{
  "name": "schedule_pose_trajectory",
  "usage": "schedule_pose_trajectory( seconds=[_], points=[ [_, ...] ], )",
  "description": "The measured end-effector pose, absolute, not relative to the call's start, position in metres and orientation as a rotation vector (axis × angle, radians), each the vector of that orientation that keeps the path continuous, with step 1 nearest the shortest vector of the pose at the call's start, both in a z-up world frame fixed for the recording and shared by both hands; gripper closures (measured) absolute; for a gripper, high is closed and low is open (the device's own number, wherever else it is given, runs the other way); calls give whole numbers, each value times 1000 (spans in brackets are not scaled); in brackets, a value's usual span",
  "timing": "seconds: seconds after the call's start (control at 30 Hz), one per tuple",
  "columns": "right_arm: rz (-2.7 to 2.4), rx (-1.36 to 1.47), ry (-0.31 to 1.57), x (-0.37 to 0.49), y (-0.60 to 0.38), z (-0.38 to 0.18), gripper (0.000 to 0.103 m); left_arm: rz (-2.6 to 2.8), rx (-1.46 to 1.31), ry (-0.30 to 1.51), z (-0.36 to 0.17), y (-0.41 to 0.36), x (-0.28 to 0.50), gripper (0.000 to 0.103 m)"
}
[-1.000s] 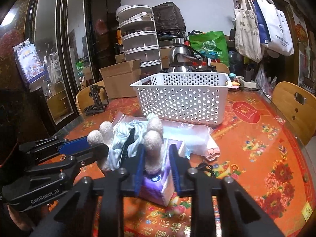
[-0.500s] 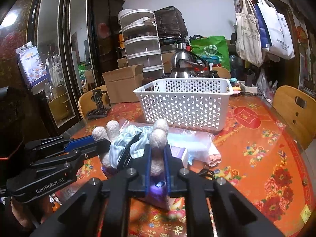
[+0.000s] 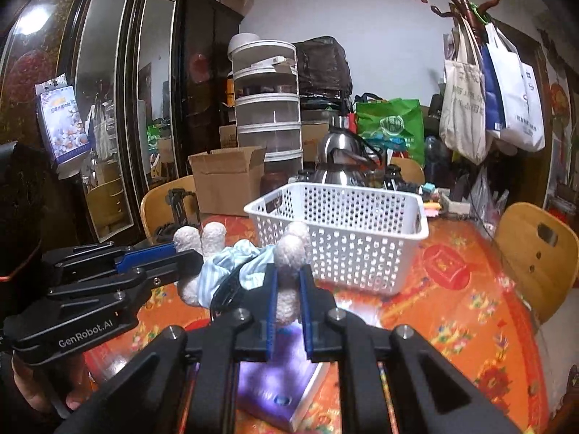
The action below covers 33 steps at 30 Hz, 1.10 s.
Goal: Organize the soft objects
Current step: 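Lift the white gloves with both tools and carry them over the basket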
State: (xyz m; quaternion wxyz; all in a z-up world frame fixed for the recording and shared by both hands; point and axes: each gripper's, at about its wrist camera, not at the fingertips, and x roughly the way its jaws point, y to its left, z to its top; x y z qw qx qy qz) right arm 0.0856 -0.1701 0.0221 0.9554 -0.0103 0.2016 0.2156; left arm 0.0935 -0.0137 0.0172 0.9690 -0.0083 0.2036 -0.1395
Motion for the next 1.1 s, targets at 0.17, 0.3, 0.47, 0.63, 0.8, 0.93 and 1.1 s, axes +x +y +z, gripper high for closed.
schedule_pose_trajectory(
  seconds=[0.17, 0.3, 0.47, 0.63, 0.8, 0.93, 1.1],
  points=[
    [438, -27, 396, 100, -168, 38, 93, -282, -16, 394, 40, -12, 114, 88],
    [430, -32, 395, 123, -167, 52, 93, -273, -4, 388, 58, -13, 140, 88],
    [410, -32, 395, 159, -166, 72, 93, -264, 7, 390, 85, -17, 187, 88],
    [388, -20, 419, 205, -167, 74, 93, -248, -9, 422, 97, -15, 246, 88],
    [363, -24, 481, 260, -163, 54, 93, -222, -30, 515, 82, -14, 315, 88],
    [360, -25, 532, 292, -160, 32, 93, -209, -53, 601, 63, -11, 360, 88],
    [356, -41, 569, 314, -156, 13, 93, -184, -44, 653, 38, -12, 392, 87]
  ],
)
